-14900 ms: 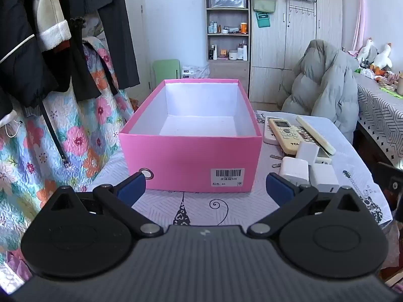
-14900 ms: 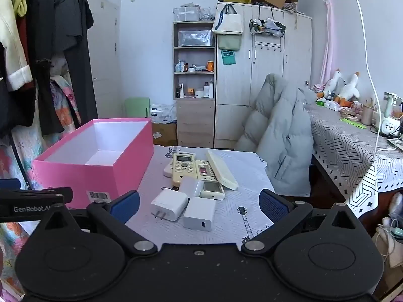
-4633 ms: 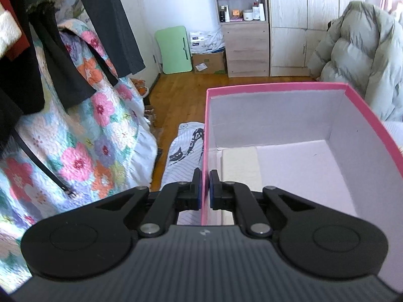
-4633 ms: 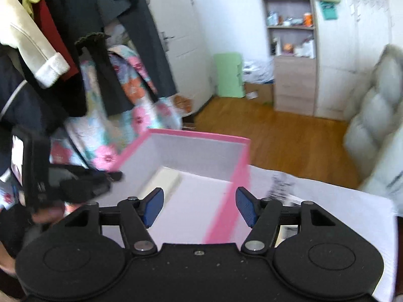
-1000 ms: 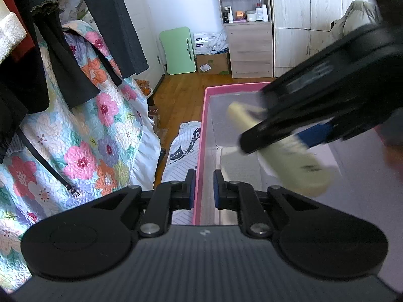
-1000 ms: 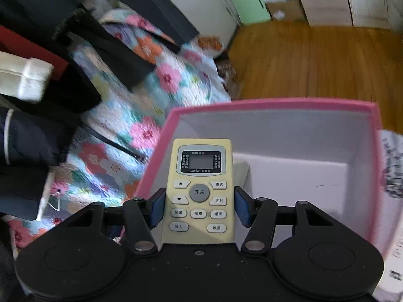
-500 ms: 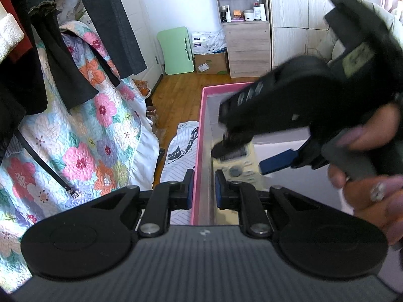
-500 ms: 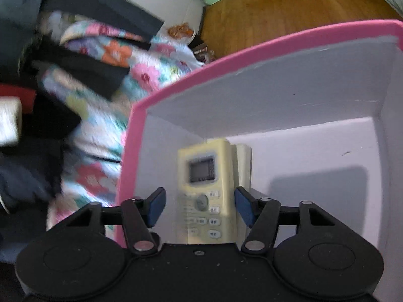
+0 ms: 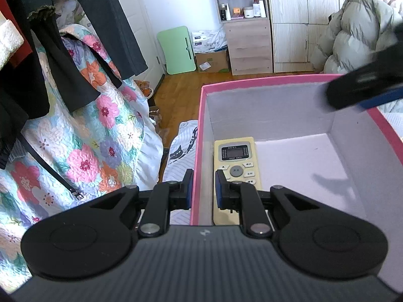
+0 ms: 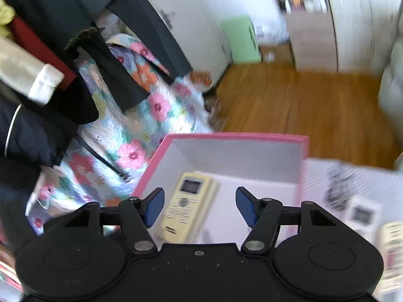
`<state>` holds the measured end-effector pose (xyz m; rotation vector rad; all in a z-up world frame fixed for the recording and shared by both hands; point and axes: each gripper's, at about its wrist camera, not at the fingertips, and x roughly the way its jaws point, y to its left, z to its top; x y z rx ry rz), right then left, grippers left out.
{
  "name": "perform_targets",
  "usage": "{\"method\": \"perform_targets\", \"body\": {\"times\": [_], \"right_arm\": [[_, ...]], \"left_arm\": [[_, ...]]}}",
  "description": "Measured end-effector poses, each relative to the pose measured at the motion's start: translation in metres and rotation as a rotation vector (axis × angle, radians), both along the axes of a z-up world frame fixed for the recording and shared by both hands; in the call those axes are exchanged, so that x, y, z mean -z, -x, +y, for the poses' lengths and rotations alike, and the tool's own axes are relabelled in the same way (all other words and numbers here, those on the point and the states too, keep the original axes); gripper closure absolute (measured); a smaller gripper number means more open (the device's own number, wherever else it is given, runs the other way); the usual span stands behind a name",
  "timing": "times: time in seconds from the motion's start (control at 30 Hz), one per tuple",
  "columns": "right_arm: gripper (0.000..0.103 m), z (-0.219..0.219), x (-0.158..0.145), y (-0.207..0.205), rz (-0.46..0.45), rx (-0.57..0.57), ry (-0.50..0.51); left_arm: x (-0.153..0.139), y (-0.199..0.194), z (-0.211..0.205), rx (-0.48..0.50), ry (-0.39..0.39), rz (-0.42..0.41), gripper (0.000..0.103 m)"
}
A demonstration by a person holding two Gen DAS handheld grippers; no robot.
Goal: Organize rigid objects
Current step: 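Carry the TCL remote into the pink box and open the right gripper, then move the right tool back and grasp the white phone charger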
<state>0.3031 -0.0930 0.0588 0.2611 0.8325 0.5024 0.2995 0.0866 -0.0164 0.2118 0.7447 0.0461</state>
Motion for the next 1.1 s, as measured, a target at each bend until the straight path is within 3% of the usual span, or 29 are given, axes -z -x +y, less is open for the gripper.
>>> {"method": "perform_targets", "body": {"times": [0.17, 0.27, 0.57, 0.7, 0.83, 0.93, 1.1], "right_arm": [[0.033, -0.037, -0.016, 0.047, -0.132, 0.011, 0.043], [0.033, -0.06, -0.004, 0.074, -0.143, 0.05, 0.029], [0.033, -0.097, 0.057, 0.145, -0.036, 0.12, 0.085], [0.033, -0.089, 0.075, 0.162, -0.005, 0.101, 0.131], [0.03, -0.086, 0.091, 0.166, 0.043, 0.155, 0.132], [0.028, -0.075, 0.096, 0.164, 0.034, 0.172, 0.224], [0.023, -0.063, 0.104, 0.155, 0.023, 0.202, 0.274]], "left_arm": [[0.001, -0.001, -0.006, 0.004, -0.053, 0.012, 0.087], [0.001, 0.0, -0.007, 0.004, -0.074, 0.014, 0.087], [0.002, 0.0, -0.013, 0.003, -0.137, 0.017, 0.087], [0.007, 0.002, -0.025, 0.009, -0.236, 0.014, 0.087], [0.009, 0.006, -0.035, 0.02, -0.318, -0.003, 0.087], [0.007, 0.008, -0.034, 0.023, -0.316, -0.008, 0.087], [0.003, 0.009, -0.025, 0.026, -0.248, -0.015, 0.087]]}}
